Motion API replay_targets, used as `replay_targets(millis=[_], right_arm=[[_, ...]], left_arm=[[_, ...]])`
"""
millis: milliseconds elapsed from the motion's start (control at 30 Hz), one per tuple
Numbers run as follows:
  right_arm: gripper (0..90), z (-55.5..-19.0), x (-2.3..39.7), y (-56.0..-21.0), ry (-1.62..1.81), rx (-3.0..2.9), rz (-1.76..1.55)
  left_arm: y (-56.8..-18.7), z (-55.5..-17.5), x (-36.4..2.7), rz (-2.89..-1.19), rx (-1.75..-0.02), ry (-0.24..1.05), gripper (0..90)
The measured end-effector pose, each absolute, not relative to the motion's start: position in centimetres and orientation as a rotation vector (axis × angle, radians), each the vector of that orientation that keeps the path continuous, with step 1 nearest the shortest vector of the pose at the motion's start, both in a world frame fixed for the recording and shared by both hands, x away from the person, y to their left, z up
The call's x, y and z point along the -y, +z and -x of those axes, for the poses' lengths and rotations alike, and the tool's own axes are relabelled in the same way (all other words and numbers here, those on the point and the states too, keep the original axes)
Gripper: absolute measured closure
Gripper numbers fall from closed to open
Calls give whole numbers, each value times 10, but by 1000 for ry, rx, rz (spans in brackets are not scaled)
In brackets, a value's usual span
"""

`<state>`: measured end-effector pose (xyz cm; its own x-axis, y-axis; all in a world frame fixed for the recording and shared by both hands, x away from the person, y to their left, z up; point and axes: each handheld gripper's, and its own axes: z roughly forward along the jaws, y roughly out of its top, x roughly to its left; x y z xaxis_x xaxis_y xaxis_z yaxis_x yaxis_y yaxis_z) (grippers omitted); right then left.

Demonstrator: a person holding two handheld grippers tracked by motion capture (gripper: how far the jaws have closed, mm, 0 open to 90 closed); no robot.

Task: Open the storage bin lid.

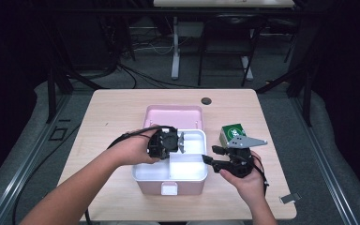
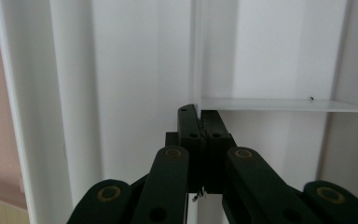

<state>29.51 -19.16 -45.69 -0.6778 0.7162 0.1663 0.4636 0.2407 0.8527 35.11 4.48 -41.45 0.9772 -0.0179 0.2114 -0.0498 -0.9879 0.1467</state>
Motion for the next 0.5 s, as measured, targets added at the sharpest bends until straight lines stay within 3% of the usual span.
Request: replay_targets(millis=[500], right_arm=[[449,-279,209,-428,1491,-2156,-1081]], left_arm=[[-394,-356,-54,-2980,-71,335,894]])
